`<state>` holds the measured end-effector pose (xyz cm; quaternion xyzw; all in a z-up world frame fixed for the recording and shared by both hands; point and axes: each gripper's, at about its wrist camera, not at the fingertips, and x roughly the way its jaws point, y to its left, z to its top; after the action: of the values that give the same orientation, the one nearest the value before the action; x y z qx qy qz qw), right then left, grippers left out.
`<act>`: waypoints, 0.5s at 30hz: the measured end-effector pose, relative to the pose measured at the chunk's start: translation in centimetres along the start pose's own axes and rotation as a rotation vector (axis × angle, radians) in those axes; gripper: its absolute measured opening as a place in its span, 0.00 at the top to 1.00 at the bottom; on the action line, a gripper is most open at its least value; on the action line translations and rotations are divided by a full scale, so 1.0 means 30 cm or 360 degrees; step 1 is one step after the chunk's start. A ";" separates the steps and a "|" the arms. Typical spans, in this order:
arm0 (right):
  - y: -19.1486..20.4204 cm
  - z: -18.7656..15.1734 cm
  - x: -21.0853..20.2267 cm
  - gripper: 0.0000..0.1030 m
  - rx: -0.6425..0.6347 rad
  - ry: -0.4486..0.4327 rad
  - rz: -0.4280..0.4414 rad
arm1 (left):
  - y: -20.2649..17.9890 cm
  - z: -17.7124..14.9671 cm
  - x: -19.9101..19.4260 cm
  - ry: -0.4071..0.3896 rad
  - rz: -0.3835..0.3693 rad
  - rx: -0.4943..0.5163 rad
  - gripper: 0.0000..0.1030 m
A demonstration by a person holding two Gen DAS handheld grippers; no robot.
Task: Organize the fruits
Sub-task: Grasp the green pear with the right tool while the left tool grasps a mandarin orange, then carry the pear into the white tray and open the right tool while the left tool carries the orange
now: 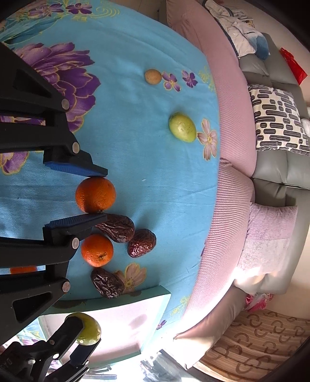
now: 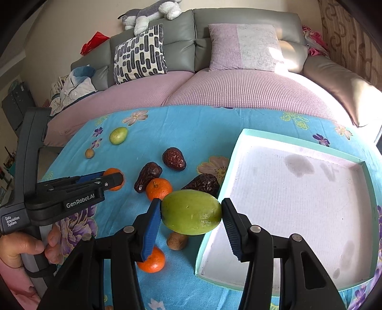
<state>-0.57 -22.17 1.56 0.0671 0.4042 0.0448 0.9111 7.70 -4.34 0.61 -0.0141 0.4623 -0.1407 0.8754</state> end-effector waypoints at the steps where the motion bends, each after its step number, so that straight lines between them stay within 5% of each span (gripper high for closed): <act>1: -0.010 0.002 -0.005 0.49 0.0012 -0.0005 -0.0012 | -0.011 0.003 -0.013 -0.0017 -0.0002 0.0010 0.68; 15: -0.310 -0.019 -0.101 0.49 0.0336 -0.0059 -0.0317 | -0.345 -0.027 -0.076 -0.0095 -0.0232 0.0365 0.68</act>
<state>-2.77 -31.72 1.94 0.1231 0.3944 -0.0898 0.9062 3.40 -13.59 3.60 0.0484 0.4146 -0.2553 0.8721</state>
